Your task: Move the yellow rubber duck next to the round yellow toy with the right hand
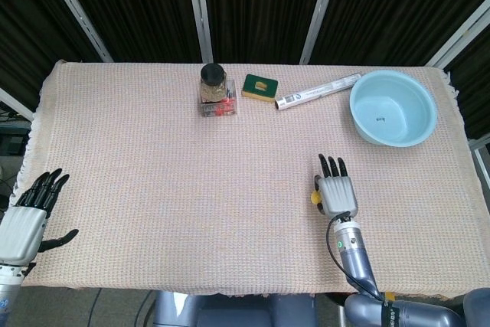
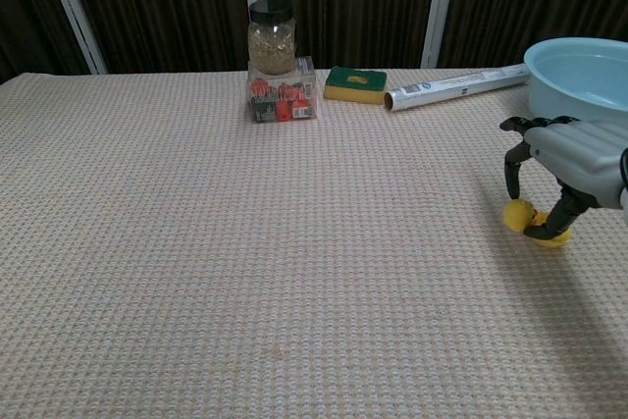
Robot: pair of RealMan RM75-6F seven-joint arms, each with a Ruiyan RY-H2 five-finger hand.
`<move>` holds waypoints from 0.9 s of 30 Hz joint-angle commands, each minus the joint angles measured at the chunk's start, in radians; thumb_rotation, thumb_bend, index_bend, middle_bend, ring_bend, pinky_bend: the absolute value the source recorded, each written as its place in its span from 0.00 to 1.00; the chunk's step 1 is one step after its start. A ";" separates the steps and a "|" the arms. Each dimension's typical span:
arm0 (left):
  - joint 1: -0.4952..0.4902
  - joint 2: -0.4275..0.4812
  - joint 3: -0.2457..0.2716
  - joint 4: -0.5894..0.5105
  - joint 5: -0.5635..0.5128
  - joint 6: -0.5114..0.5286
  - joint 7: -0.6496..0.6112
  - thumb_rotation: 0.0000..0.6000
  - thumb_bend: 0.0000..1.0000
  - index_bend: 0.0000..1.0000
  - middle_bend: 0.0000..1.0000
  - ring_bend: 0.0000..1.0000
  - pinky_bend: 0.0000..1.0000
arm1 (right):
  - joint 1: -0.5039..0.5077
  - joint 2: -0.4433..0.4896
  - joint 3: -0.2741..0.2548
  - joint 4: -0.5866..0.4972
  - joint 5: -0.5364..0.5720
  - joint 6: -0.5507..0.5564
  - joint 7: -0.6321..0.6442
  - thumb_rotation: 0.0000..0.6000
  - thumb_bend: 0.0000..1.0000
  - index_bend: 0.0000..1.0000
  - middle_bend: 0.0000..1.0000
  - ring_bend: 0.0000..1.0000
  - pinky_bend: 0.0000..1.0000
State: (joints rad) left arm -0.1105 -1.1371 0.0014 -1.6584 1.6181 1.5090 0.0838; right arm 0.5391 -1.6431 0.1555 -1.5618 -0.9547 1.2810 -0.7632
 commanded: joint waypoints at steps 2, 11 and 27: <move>0.001 0.000 0.000 -0.001 -0.003 -0.001 0.001 1.00 0.00 0.00 0.00 0.00 0.22 | -0.011 0.013 -0.003 -0.009 0.004 0.006 0.007 1.00 0.16 0.51 0.00 0.00 0.00; 0.002 0.001 0.003 -0.010 0.000 -0.002 0.016 1.00 0.00 0.00 0.00 0.00 0.22 | -0.032 0.029 -0.012 -0.007 -0.002 0.010 0.034 1.00 0.16 0.51 0.00 0.00 0.00; 0.001 0.002 0.001 -0.012 -0.007 -0.006 0.015 1.00 0.00 0.00 0.00 0.00 0.22 | -0.034 0.012 -0.012 0.024 -0.003 -0.007 0.046 1.00 0.16 0.51 0.00 0.00 0.00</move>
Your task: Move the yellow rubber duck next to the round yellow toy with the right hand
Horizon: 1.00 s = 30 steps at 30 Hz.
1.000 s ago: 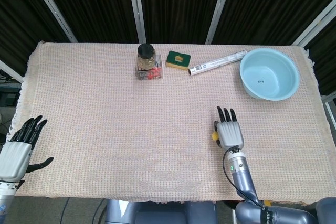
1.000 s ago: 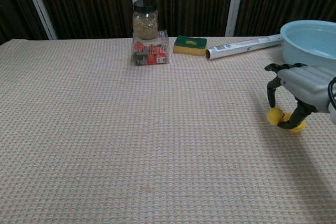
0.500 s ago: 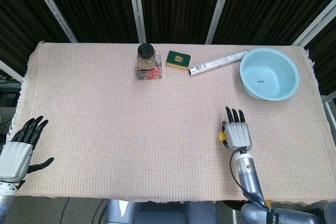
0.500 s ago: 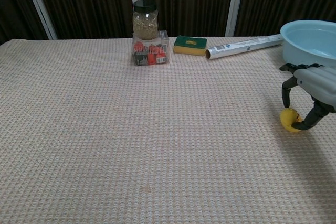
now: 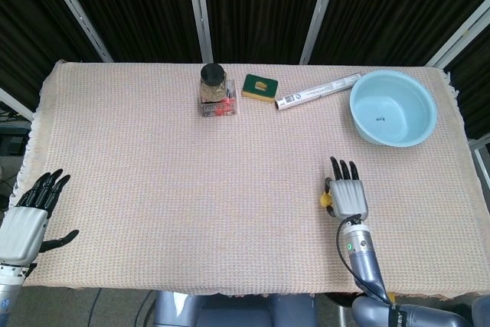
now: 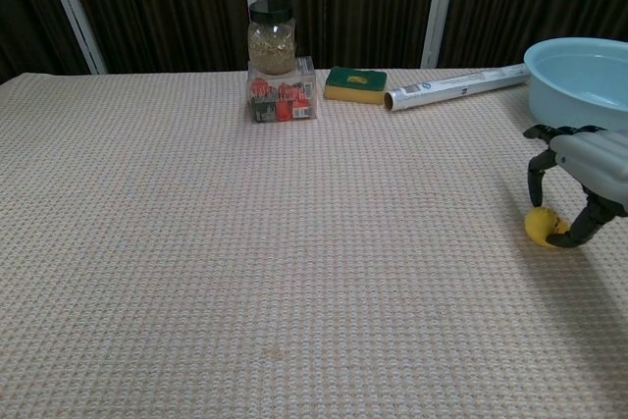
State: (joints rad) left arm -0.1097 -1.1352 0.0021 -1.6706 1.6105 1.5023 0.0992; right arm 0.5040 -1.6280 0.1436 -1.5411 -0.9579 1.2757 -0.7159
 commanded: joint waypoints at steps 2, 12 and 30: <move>0.000 0.001 0.000 0.001 0.001 0.000 -0.003 1.00 0.00 0.00 0.00 0.00 0.22 | 0.002 -0.007 0.000 0.008 0.000 -0.004 -0.002 1.00 0.16 0.51 0.00 0.00 0.00; 0.000 0.001 0.000 0.003 0.002 0.001 -0.006 1.00 0.00 0.00 0.00 0.00 0.22 | 0.013 -0.018 0.011 0.028 -0.002 -0.017 -0.005 1.00 0.16 0.51 0.00 0.00 0.00; 0.000 0.002 0.002 0.001 0.005 0.001 -0.006 1.00 0.00 0.00 0.00 0.00 0.22 | 0.008 -0.014 0.015 0.035 0.005 -0.022 0.002 1.00 0.16 0.51 0.00 0.00 0.00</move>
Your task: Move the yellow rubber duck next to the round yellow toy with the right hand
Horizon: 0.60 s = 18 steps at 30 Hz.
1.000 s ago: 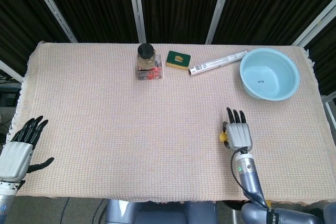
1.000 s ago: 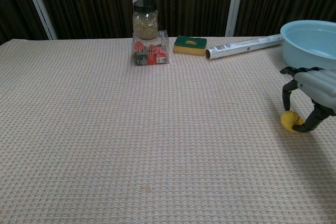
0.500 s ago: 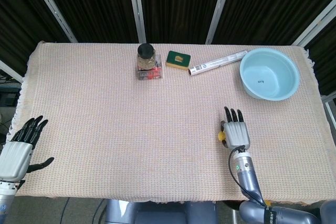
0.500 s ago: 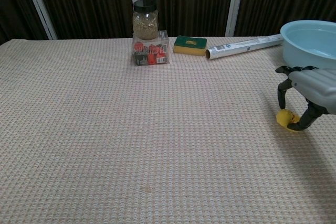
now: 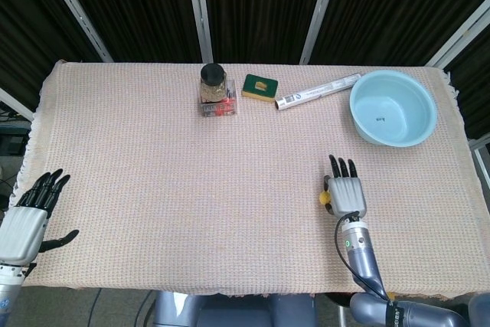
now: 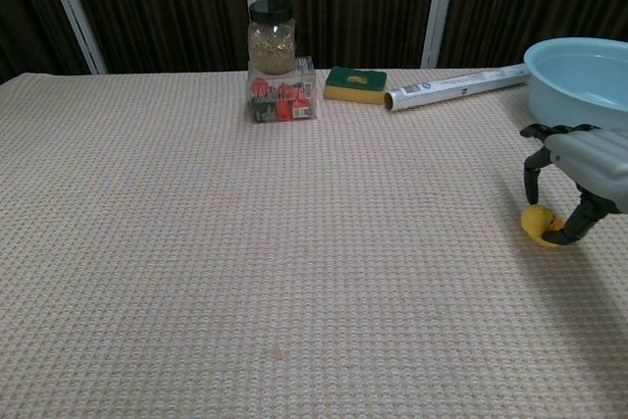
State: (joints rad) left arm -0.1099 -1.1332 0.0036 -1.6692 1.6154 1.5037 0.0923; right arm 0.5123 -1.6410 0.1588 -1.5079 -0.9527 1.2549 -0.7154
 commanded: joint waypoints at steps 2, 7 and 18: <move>0.000 0.000 0.000 -0.001 0.000 -0.002 0.002 1.00 0.00 0.00 0.00 0.00 0.22 | 0.001 -0.002 0.001 0.007 0.000 -0.004 0.003 1.00 0.16 0.51 0.00 0.00 0.00; -0.001 0.000 0.001 -0.001 -0.002 -0.005 0.000 1.00 0.00 0.00 0.00 0.00 0.22 | 0.005 -0.004 0.005 0.020 0.000 -0.015 0.010 1.00 0.16 0.51 0.00 0.00 0.00; -0.002 0.000 0.002 -0.002 -0.001 -0.007 0.001 1.00 0.00 0.00 0.00 0.00 0.22 | 0.004 -0.007 0.007 0.039 0.003 -0.025 0.025 1.00 0.16 0.51 0.00 0.00 0.00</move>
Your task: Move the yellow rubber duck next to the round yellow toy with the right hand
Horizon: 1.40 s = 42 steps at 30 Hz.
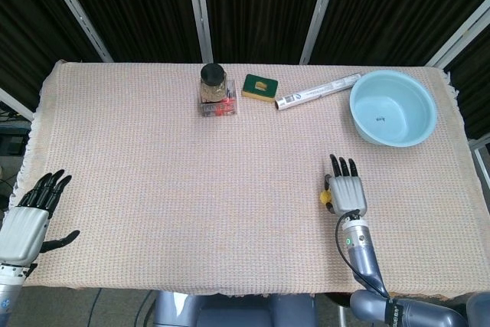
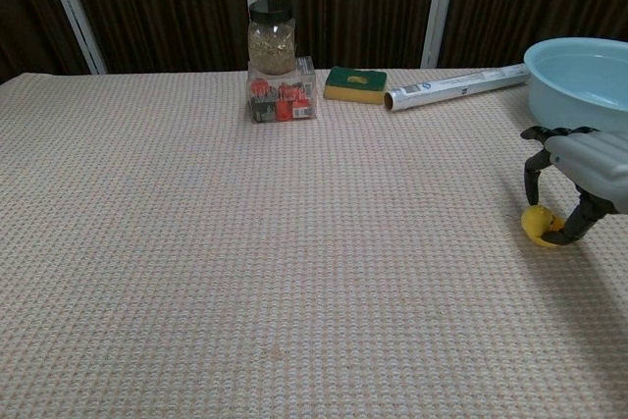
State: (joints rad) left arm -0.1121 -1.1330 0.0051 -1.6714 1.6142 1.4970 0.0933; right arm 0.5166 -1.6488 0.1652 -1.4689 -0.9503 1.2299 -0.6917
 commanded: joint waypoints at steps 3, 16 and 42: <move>0.000 0.000 0.000 0.000 0.001 0.001 0.001 1.00 0.00 0.00 0.00 0.00 0.22 | -0.002 0.003 0.001 0.000 0.000 0.001 0.002 1.00 0.16 0.51 0.00 0.00 0.00; 0.000 0.001 0.001 -0.002 0.000 0.000 0.003 1.00 0.00 0.00 0.00 0.00 0.22 | -0.005 0.012 0.002 -0.004 0.000 0.000 0.005 1.00 0.16 0.51 0.00 0.00 0.00; 0.001 0.002 0.001 -0.006 -0.002 -0.002 0.008 1.00 0.00 0.00 0.00 0.00 0.22 | -0.016 0.025 -0.003 -0.009 0.004 -0.003 0.014 1.00 0.19 0.46 0.00 0.00 0.00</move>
State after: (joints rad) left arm -0.1114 -1.1311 0.0060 -1.6770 1.6120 1.4953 0.1010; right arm 0.5008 -1.6238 0.1625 -1.4780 -0.9463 1.2269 -0.6781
